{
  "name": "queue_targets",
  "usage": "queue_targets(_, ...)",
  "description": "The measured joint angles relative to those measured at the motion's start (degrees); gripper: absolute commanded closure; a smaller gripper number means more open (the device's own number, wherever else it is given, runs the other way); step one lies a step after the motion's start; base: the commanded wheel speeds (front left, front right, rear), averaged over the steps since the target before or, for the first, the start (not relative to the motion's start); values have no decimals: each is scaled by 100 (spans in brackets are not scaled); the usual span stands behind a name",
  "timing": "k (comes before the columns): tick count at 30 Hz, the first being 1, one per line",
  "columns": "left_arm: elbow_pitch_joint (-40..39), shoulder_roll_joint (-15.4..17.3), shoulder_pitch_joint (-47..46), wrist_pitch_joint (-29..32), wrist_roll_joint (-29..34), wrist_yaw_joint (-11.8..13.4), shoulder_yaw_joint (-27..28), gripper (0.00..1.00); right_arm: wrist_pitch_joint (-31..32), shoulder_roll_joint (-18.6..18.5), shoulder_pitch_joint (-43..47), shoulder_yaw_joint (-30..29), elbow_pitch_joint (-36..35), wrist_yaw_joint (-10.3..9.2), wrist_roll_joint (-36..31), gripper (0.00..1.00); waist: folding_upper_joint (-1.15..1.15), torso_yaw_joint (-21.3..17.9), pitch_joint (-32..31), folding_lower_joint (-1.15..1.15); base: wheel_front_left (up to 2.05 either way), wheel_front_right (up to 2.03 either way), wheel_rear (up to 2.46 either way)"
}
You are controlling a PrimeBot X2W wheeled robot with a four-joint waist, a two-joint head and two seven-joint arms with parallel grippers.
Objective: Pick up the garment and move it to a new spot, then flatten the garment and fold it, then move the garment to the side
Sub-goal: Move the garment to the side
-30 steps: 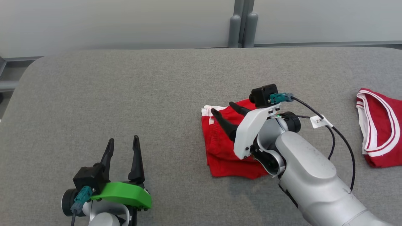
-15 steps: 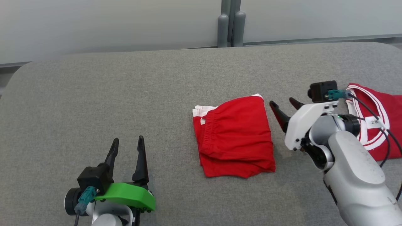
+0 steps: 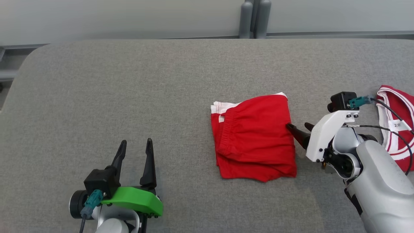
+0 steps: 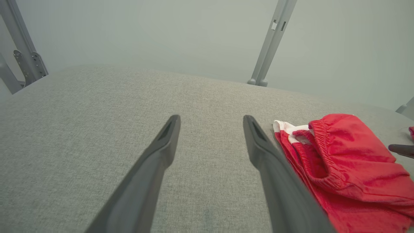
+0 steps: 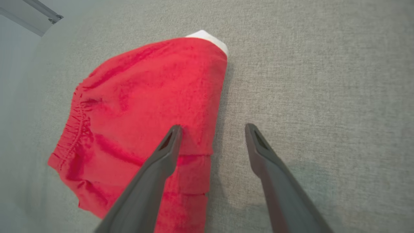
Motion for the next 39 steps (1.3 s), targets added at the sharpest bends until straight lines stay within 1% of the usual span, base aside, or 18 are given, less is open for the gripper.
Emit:
queue_targets(3, 14, -4, -7, 0, 3, 0, -16, 0, 177, -108, 1, 51, 34, 0, 172, 0, 0, 102, 38, 0, 0, 0, 0)
queue_targets(9, 48, -9, -58, -9, 3, -20, -36, 0, 379, -133, -1, 98, 259, 0, 497, 0, 0, 302, 102, 0, 0, 0, 0)
queue_targets(14, 66, -12, -63, -18, 3, -21, -43, 0, 360, -144, -68, 163, 475, 0, 657, 0, 0, 418, 148, 0, 0, 0, 0)
queue_targets(15, 73, -11, -64, -19, 3, -23, -44, 0, 315, -148, -102, 185, 512, 0, 680, 44, 0, 432, 155, 0, 0, 0, 0)
queue_targets(16, 80, -11, -65, -23, 3, -27, -42, 0, 292, -152, -133, 209, 543, 0, 693, 59, 0, 442, 162, 0, 0, 0, 0)
queue_targets(17, 85, -10, -65, -30, 3, -27, -42, 0, 245, -153, -151, 234, 576, 0, 710, 70, 0, 447, 167, 0, 0, 0, 0)
queue_targets(19, 89, -10, -66, -34, 3, -26, -41, 0, 160, -167, -176, 297, 636, 0, 731, 100, 0, 442, 167, 0, 0, 0, 0)
queue_targets(23, 81, -2, -66, -34, 3, -5, -40, 0, 85, -199, -259, 475, 680, 0, 838, 100, 0, 398, 168, 0, 0, 0, 0)
queue_targets(27, 53, 12, -66, -34, 4, 11, -43, 0, 69, -335, -324, 664, 612, 0, 942, 100, 0, 296, 161, 0, 0, 0, 0)
queue_targets(33, -8, 43, -66, -33, 8, 32, -59, 0, 223, -732, -353, 900, 309, 1, 1023, 100, 0, 48, 137, 0, 0, 0, 0)
queue_targets(39, -88, 78, -70, -5, 24, 54, -86, 0, 455, -1092, -361, 928, -69, 1, 1098, 100, 0, -356, 121, 0, 0, 0, 0)
